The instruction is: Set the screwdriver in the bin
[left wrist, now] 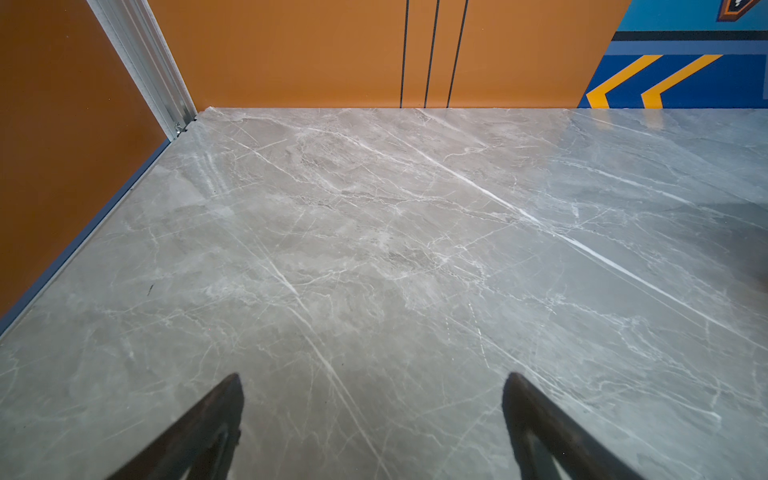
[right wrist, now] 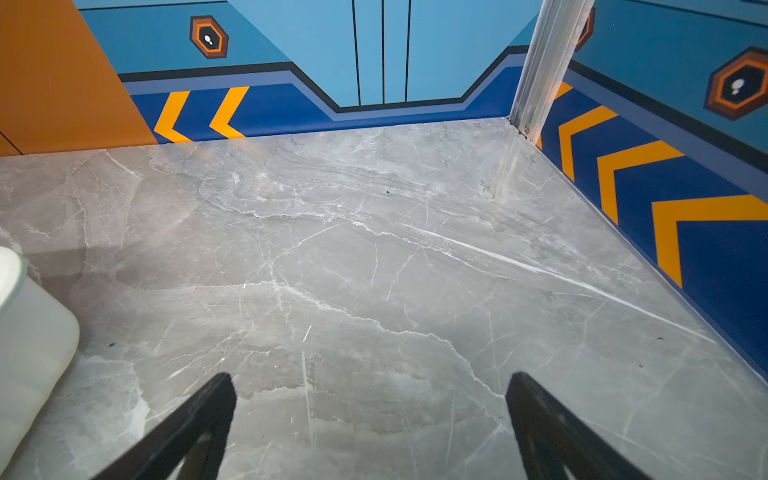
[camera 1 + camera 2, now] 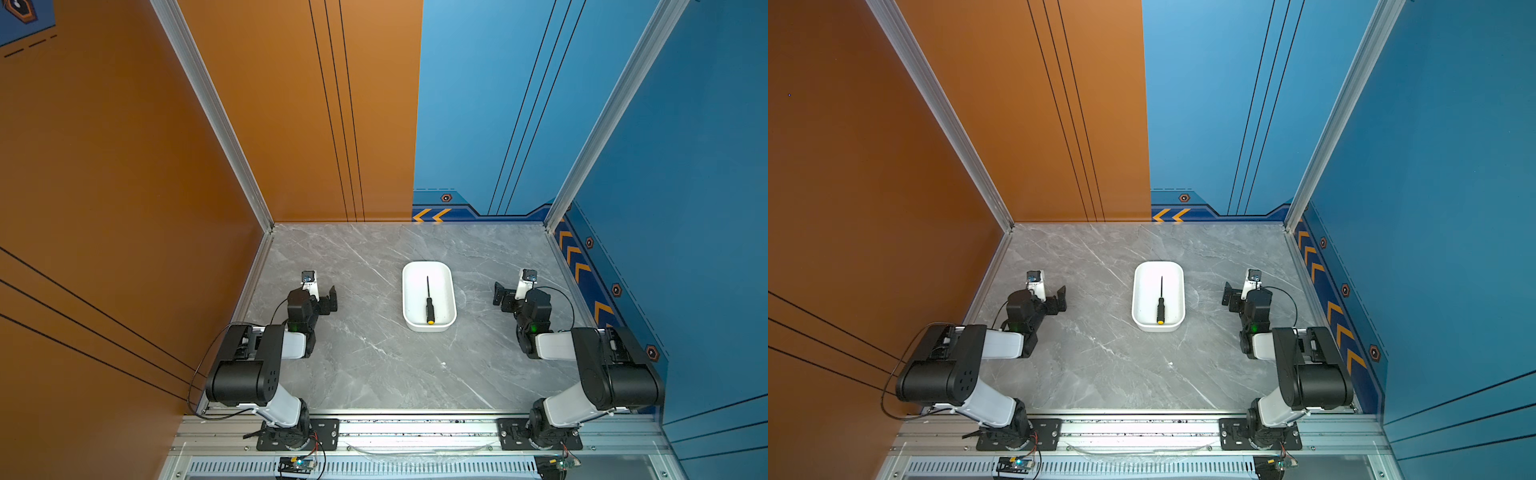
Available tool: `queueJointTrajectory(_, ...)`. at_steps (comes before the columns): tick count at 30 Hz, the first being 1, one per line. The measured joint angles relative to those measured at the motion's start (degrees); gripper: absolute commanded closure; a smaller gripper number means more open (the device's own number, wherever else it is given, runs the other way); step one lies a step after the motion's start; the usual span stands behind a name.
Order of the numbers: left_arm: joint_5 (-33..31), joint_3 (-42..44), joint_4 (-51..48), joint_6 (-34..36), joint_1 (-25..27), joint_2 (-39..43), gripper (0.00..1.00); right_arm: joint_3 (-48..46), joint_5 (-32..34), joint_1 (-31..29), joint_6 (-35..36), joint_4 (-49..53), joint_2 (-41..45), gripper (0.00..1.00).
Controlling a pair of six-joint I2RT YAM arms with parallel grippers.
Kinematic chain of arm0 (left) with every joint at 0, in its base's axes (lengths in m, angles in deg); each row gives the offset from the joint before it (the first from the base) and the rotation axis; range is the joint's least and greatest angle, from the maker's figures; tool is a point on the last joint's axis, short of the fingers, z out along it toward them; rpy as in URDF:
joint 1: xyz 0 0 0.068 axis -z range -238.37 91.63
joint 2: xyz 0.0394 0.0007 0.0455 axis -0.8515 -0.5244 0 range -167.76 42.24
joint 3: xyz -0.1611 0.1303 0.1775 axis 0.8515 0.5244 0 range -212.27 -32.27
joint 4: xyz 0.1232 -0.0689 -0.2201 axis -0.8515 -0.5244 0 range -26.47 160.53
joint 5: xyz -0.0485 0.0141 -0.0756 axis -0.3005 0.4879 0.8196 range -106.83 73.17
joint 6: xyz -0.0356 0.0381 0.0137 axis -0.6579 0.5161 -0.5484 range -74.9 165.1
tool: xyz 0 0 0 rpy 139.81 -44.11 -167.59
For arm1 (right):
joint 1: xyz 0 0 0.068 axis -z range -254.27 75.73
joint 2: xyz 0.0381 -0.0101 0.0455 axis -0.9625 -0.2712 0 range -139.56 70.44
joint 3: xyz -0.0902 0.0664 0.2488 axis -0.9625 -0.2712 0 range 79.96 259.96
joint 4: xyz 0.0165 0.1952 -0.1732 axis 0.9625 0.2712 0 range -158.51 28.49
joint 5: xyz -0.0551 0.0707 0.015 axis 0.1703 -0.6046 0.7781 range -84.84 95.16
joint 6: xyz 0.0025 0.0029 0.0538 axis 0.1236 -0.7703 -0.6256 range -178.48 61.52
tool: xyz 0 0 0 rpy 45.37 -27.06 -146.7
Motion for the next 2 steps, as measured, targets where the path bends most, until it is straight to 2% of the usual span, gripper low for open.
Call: queueJointTrajectory(2,-0.07,0.0,0.0,0.0,0.02,0.0,0.02,0.0,0.0,0.0,0.0,0.0,0.0,0.0)
